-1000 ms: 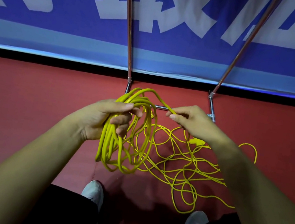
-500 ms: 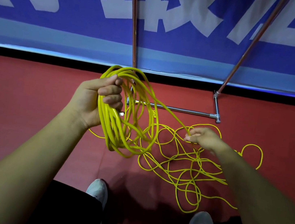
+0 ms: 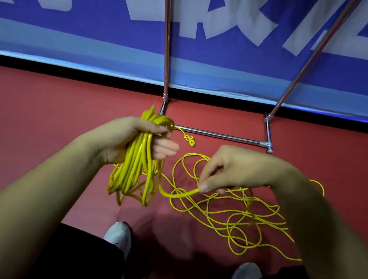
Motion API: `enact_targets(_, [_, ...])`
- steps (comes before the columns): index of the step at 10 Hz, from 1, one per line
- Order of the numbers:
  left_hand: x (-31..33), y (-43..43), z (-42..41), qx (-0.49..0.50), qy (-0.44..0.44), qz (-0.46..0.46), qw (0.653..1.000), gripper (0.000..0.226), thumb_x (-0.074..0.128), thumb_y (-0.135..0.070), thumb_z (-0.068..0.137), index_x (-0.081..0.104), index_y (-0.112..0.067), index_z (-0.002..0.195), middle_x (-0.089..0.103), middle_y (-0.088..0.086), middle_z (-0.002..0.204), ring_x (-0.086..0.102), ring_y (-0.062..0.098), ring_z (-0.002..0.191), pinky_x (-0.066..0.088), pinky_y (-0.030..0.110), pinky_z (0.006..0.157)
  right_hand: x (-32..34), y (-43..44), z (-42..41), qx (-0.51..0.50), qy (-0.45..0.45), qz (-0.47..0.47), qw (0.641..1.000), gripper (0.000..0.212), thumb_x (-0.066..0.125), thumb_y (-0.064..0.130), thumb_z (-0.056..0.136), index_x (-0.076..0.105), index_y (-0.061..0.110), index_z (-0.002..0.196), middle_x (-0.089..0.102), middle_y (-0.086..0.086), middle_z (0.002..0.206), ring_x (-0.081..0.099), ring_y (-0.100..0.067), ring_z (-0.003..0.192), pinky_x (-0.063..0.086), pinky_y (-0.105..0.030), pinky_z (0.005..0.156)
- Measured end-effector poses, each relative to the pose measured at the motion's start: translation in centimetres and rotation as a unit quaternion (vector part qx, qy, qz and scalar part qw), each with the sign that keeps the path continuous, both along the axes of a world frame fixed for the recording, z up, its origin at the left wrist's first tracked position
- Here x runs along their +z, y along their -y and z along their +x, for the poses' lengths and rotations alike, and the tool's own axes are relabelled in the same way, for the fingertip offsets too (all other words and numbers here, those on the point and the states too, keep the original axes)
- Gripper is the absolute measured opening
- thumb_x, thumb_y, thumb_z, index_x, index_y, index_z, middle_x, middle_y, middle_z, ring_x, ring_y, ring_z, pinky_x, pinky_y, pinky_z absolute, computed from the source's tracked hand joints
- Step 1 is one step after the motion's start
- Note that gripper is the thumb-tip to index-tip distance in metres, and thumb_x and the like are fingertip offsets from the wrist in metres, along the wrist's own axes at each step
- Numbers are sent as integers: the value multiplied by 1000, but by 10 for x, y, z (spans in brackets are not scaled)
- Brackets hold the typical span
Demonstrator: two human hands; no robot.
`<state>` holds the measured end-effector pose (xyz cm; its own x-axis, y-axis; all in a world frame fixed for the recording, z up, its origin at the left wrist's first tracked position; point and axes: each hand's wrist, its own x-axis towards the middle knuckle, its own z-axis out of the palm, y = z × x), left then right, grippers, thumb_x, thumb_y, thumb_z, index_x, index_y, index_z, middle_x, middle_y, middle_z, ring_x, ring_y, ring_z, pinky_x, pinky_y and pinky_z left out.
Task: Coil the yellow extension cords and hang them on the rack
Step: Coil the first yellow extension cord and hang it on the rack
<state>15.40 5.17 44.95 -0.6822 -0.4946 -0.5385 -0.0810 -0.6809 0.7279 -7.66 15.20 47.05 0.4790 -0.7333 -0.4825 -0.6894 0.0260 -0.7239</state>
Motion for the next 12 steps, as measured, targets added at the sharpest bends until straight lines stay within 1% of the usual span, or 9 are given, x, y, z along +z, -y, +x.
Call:
enact_targets(1, [0, -15, -11, -80, -6, 24, 996, 26, 53, -18, 82, 70, 1, 91, 72, 26, 90, 73, 33, 79, 60, 38, 69, 6, 4, 17, -80, 132, -66, 986, 5, 69, 17, 87, 72, 13, 87, 60, -2, 60, 48, -14, 54, 36, -32, 48])
enact_targets(2, [3, -22, -18, -108, -22, 29, 993, 25, 59, -21, 80, 71, 1, 87, 65, 12, 59, 64, 25, 48, 54, 28, 49, -1, 12, 15, -219, 273, -77, 933, 12, 65, 1, 87, 58, 1, 97, 63, -14, 68, 50, -15, 54, 35, -22, 49])
enact_targets(3, [2, -17, -17, -124, -88, 33, 988, 25, 75, -24, 73, 65, -5, 84, 43, -3, 49, 45, 14, 39, 38, 23, 46, -18, 16, -8, -242, 258, -77, 932, 14, 67, 4, 86, 54, 8, 91, 56, -12, 65, 43, -18, 56, 32, -24, 47])
enact_targets(4, [5, -10, -11, -102, -128, 40, 986, 22, 75, -22, 71, 62, -7, 79, 41, -6, 48, 42, 11, 39, 36, 23, 47, -47, 16, -47, -225, 155, -68, 959, 8, 70, 11, 84, 62, 11, 83, 56, -13, 66, 50, -19, 59, 42, -23, 53])
enact_targets(6, [13, 3, 6, -43, -158, 18, 986, 16, 70, -19, 73, 59, -8, 78, 42, -6, 46, 45, 11, 39, 34, 23, 48, -102, 5, -98, -208, -44, -1, 977, 24, 69, 18, 87, 54, 17, 69, 46, 15, 47, 32, 1, 46, 25, -23, 53])
enact_targets(7, [18, 7, 12, 1, -117, -20, 993, 28, 79, -23, 62, 62, -7, 76, 44, -3, 46, 49, 16, 41, 44, 24, 48, -109, 9, -92, -278, 25, -37, 959, 7, 66, 20, 90, 64, 17, 84, 69, 1, 67, 52, -12, 62, 36, -29, 63])
enact_targets(9, [13, 8, 14, 46, -75, -17, 996, 37, 85, -26, 51, 72, -6, 80, 73, 15, 80, 73, 27, 74, 59, 32, 61, -76, 25, -66, -420, 191, -128, 878, 7, 60, 12, 93, 59, 18, 97, 51, -6, 60, 43, -9, 44, 36, -21, 46])
enact_targets(11, [8, 9, 14, 78, -50, -43, 995, 67, 89, -36, 37, 65, -10, 95, 71, 11, 90, 69, 28, 85, 57, 35, 65, -50, 23, -61, -395, 145, -184, 888, 15, 65, 11, 89, 71, 17, 101, 57, -5, 60, 47, -7, 54, 36, -21, 54])
enact_targets(12, [13, 8, 10, 80, -53, -46, 994, 67, 95, -38, 29, 69, -10, 84, 70, 11, 82, 69, 27, 79, 57, 33, 65, -31, 17, -51, -339, 111, -204, 911, 17, 68, 8, 86, 73, 20, 98, 68, -12, 73, 56, -5, 62, 44, -17, 64])
